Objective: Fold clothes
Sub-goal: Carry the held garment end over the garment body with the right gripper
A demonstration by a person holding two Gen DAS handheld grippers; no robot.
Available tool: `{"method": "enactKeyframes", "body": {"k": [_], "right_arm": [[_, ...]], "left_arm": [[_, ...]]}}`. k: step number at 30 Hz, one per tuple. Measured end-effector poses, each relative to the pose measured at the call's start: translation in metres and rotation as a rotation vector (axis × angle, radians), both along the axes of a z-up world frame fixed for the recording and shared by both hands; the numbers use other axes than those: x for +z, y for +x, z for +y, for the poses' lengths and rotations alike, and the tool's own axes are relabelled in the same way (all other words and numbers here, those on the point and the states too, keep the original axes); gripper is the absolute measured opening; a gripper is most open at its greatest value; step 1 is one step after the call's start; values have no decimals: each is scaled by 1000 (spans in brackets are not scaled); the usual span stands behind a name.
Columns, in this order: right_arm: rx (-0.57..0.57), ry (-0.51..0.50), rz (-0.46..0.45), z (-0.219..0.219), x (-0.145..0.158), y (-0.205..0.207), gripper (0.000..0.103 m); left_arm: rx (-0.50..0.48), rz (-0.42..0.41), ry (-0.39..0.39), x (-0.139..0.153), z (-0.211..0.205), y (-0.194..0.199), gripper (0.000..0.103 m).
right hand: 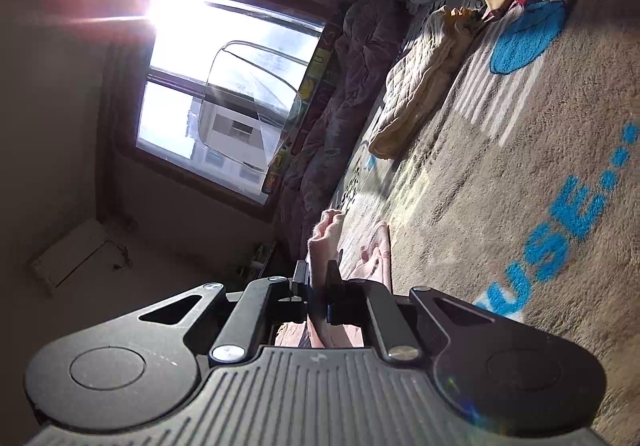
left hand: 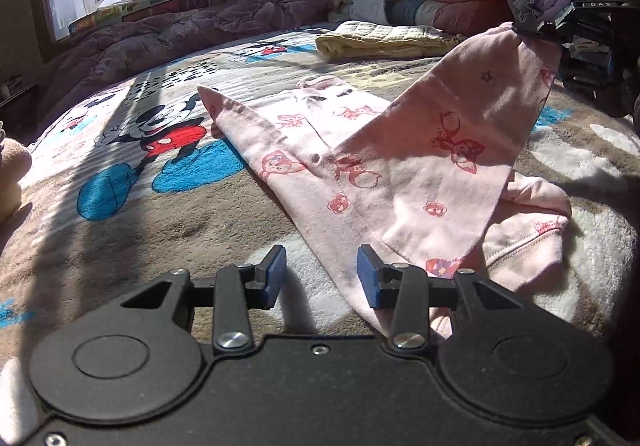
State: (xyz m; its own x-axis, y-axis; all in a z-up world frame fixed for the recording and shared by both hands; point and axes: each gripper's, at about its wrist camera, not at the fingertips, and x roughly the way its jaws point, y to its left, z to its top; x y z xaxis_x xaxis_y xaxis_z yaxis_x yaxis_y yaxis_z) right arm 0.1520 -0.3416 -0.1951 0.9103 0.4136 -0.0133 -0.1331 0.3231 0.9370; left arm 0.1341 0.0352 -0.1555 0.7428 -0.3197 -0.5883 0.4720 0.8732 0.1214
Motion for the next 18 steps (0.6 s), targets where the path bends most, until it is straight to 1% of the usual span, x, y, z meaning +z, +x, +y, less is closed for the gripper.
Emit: {"method": "enactKeyframes", "body": {"k": [3,7,10,13,16,18], "right_arm": [[5,17,5,-5,1,-6,10],[1,72,3,-15,3,-17,10],[10,112,17,-19,0,-23,10],[1,72,73,-21,-8,-21,10],[-17,72,122,-27,-20,-17,11],[-9,68,144,-28,-25,-13,12]], "left_arm": [[-13,12,-5,-1,4,0,39],[-19,25,-15,-1,6,1,39],[-24,40,-25,-1,7,3,39],[-37,61,-39,1,11,3,40],[-45,99,-104,7,21,4,41],[-26,93,-150,12,28,5,41]]}}
